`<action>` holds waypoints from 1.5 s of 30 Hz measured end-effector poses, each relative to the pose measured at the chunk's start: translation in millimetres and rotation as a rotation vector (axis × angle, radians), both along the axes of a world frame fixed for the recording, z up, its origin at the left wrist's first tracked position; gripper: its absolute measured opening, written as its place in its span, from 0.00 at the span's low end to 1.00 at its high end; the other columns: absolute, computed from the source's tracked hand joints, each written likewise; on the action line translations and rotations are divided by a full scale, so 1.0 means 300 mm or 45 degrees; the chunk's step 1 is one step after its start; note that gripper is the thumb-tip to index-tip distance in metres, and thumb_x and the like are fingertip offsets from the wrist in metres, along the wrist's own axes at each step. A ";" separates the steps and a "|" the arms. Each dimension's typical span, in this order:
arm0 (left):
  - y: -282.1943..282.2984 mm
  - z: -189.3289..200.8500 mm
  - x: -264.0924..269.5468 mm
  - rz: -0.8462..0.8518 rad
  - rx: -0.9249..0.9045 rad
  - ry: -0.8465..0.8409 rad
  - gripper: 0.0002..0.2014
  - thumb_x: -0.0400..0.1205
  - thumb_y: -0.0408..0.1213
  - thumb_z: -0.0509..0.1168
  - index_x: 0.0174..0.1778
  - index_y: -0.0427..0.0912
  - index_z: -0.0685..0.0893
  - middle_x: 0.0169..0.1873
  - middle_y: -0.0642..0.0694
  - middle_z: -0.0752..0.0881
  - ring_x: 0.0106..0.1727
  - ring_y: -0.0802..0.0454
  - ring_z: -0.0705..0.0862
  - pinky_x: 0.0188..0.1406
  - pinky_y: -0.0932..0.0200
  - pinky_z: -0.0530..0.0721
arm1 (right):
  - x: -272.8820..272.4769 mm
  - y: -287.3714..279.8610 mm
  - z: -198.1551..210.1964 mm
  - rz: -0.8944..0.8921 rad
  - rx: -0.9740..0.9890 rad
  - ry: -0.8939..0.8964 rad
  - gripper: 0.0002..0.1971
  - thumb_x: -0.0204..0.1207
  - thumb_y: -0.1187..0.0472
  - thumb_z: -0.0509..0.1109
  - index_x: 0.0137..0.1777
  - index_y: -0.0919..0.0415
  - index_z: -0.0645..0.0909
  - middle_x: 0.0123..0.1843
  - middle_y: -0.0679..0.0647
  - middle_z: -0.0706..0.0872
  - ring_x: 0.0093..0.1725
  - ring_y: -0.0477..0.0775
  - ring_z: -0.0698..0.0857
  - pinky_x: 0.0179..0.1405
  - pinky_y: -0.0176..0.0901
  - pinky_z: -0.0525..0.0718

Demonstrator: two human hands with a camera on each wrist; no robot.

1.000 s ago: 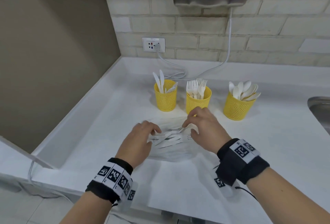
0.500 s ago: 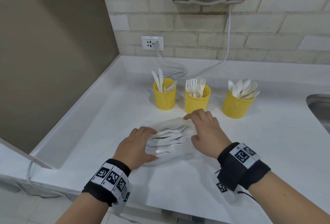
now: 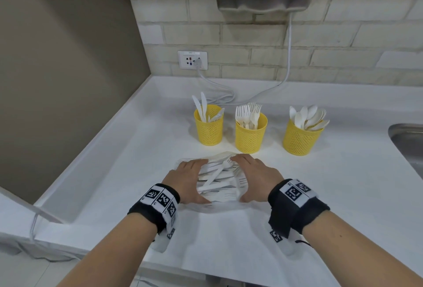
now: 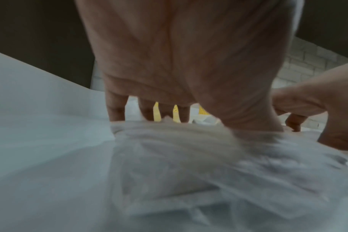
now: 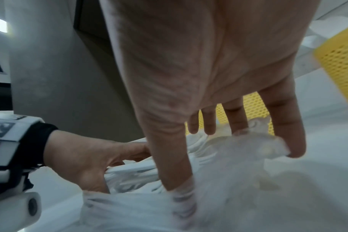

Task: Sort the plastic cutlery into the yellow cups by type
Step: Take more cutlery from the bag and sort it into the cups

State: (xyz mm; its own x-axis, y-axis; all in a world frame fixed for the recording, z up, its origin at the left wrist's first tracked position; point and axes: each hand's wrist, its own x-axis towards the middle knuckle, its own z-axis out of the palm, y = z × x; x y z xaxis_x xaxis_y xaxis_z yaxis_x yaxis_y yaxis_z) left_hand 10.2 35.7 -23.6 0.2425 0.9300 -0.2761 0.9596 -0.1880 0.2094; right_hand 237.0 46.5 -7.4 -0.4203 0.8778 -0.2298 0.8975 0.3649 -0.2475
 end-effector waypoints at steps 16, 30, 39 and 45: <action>-0.031 0.005 0.120 -0.100 0.215 0.253 0.43 0.68 0.60 0.71 0.75 0.45 0.65 0.67 0.46 0.69 0.68 0.46 0.68 0.61 0.50 0.78 | 0.029 -0.039 -0.014 -0.429 -0.124 0.272 0.23 0.71 0.71 0.65 0.64 0.52 0.72 0.63 0.55 0.70 0.53 0.59 0.80 0.50 0.47 0.82; 0.022 0.019 0.167 -0.184 0.172 0.399 0.26 0.79 0.53 0.61 0.67 0.38 0.72 0.66 0.42 0.72 0.67 0.43 0.71 0.54 0.48 0.75 | 0.059 -0.027 0.006 -0.501 -0.081 0.503 0.32 0.73 0.71 0.65 0.78 0.56 0.68 0.68 0.58 0.71 0.62 0.58 0.80 0.60 0.41 0.76; 0.025 0.093 0.132 -0.024 0.136 -0.041 0.18 0.83 0.48 0.61 0.63 0.41 0.69 0.49 0.41 0.84 0.51 0.39 0.81 0.52 0.49 0.73 | 0.084 -0.017 -0.014 -0.537 -0.022 0.461 0.30 0.73 0.67 0.66 0.77 0.53 0.69 0.69 0.56 0.68 0.59 0.60 0.81 0.62 0.49 0.80; 0.032 0.099 0.100 0.120 0.029 -0.514 0.14 0.80 0.51 0.63 0.57 0.53 0.70 0.43 0.48 0.83 0.47 0.39 0.82 0.46 0.48 0.78 | 0.032 -0.033 0.017 -0.501 0.463 0.420 0.28 0.69 0.55 0.70 0.71 0.48 0.74 0.70 0.51 0.67 0.69 0.59 0.65 0.68 0.50 0.68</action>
State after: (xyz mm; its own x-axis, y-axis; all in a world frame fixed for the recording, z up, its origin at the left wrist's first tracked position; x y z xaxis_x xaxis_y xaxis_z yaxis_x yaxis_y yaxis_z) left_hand 40.3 45.4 6.2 0.2403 0.9582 -0.1555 0.8145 -0.1119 0.5692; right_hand 246.5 36.7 -2.4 -0.0477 0.9788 0.1991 0.8793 0.1357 -0.4566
